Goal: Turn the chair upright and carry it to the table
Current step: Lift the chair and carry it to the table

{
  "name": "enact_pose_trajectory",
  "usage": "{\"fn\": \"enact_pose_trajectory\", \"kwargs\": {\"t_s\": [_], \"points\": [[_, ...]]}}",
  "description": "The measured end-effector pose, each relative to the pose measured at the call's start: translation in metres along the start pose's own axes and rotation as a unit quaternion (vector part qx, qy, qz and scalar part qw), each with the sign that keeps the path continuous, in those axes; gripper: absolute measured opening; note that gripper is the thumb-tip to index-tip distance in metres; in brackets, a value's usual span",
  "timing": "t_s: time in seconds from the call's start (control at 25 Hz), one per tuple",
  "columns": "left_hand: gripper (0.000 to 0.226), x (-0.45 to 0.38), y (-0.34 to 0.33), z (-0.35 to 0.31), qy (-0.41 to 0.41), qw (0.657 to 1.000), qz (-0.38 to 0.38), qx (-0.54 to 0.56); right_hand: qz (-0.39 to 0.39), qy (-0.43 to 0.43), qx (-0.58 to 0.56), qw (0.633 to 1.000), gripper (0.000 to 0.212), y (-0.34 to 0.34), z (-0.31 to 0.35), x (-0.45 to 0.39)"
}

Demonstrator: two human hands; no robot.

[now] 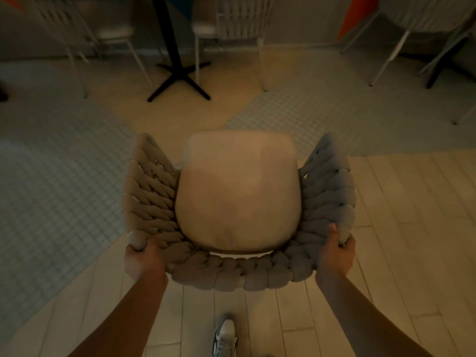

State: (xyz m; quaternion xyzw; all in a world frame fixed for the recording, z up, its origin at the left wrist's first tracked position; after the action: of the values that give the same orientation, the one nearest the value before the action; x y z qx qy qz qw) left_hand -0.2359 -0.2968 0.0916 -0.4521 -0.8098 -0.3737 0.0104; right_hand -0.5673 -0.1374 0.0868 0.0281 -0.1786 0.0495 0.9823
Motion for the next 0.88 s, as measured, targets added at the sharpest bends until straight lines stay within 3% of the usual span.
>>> {"fn": "enact_pose_trajectory", "kwargs": {"t_s": [0.4,0.88], "points": [[0.028,-0.075,0.077,0.021,0.050,0.996,-0.054,0.052,0.093,0.002,0.030,0.995,0.047,-0.091,-0.023,0.073],[0.029,-0.121,0.096,0.017,0.073,0.993,-0.080,0.041,0.111,0.007,0.030,0.993,0.051,-0.141,-0.034,0.102]]}}
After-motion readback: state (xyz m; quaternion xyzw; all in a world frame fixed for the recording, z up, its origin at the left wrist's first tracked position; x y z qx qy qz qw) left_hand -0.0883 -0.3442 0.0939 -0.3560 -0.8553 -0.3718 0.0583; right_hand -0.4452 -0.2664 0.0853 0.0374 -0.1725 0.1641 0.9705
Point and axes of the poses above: each hand's wrist, its own x-axis away from the middle knuckle, its own y-axis out of the back of the hand, z = x × y, the point moved 3 cm from there along -x, towards the middle knuckle, and after that the axes turned 11 degrees about -x, right-handed, at the moved point
